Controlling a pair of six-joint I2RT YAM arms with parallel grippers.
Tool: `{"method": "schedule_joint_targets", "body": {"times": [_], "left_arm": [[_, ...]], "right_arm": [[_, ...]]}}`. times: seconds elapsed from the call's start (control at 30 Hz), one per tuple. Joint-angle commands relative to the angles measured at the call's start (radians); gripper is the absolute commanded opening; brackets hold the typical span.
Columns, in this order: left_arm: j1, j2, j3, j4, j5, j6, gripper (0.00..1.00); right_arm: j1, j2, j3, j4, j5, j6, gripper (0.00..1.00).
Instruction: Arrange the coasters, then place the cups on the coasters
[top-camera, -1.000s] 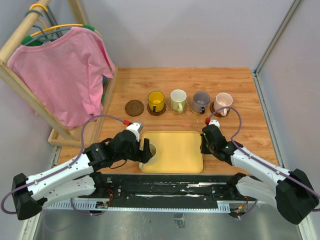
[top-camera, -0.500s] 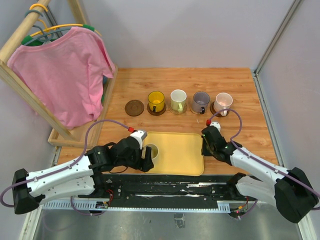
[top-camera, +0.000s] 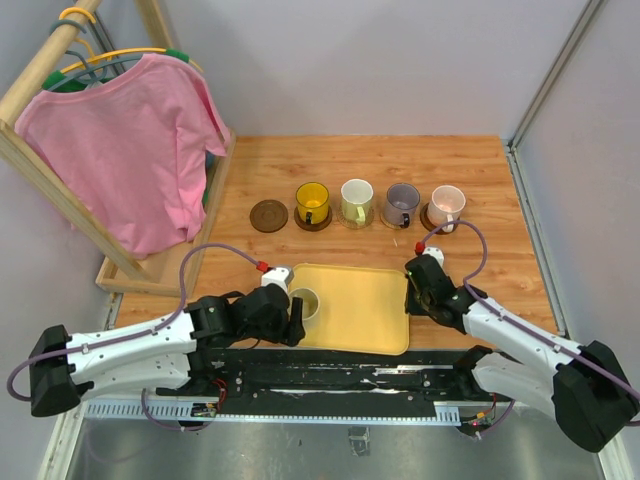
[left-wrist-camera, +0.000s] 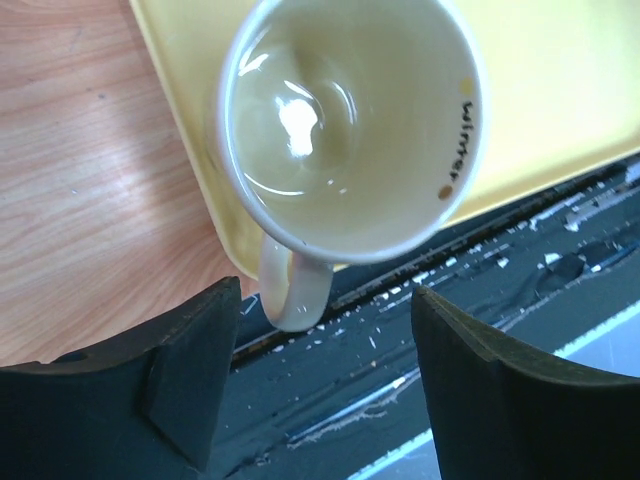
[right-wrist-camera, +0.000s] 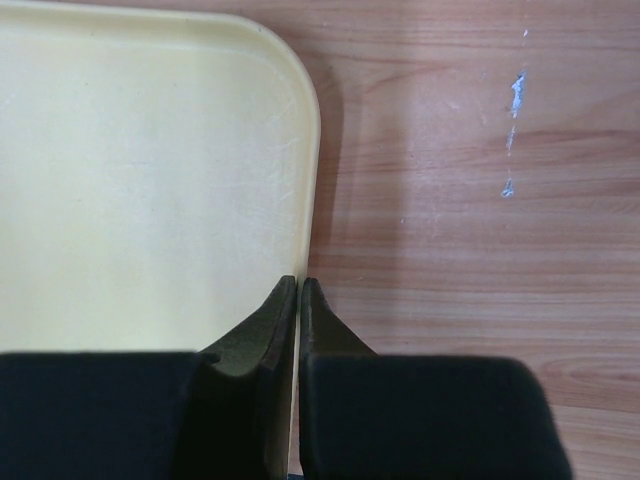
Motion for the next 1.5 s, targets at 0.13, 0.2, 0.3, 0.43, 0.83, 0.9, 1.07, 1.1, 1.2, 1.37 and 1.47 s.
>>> {"method": "schedule_joint_targets", "body": {"times": [0.13,0.2,0.3,0.43,0.83,0.9,1.07,1.1,1.2,1.37,1.47], "left_arm": [[-0.010,0.092,-0.028,0.122,-0.093,-0.004,0.55],[-0.010,0.106,-0.035,0.134,-0.096,0.003,0.50],[-0.010,0.114,-0.042,0.145,-0.091,0.014,0.31],[-0.011,0.114,-0.061,0.158,-0.081,0.018,0.14],[-0.011,0.103,0.034,0.182,-0.185,0.120,0.01],[-0.012,0.099,0.072,0.190,-0.227,0.154,0.01],[-0.009,0.111,0.141,0.199,-0.362,0.228,0.01],[-0.009,0.114,0.149,0.196,-0.393,0.242,0.01],[0.037,0.115,0.172,0.187,-0.440,0.274,0.00],[0.212,0.064,0.128,0.275,-0.370,0.314,0.01],[0.308,0.065,0.114,0.335,-0.329,0.332,0.01]], "right_arm": [[0.018,-0.036,-0.021,-0.044,0.031,0.006,0.01],[0.018,-0.036,-0.020,-0.049,0.030,0.008,0.01],[0.018,-0.036,-0.022,-0.052,0.029,0.009,0.01],[0.019,-0.036,-0.023,-0.046,0.027,0.014,0.01],[0.020,-0.031,-0.034,-0.039,0.015,0.014,0.01],[0.019,-0.045,-0.039,-0.046,0.021,0.014,0.01],[0.020,-0.054,-0.049,-0.049,0.037,0.011,0.05],[0.019,-0.051,-0.049,-0.045,0.040,0.010,0.05],[0.020,-0.030,-0.042,-0.029,0.037,-0.002,0.04],[0.019,0.028,-0.030,0.018,0.021,-0.031,0.03],[0.019,0.070,-0.017,0.045,0.007,-0.054,0.03]]}}
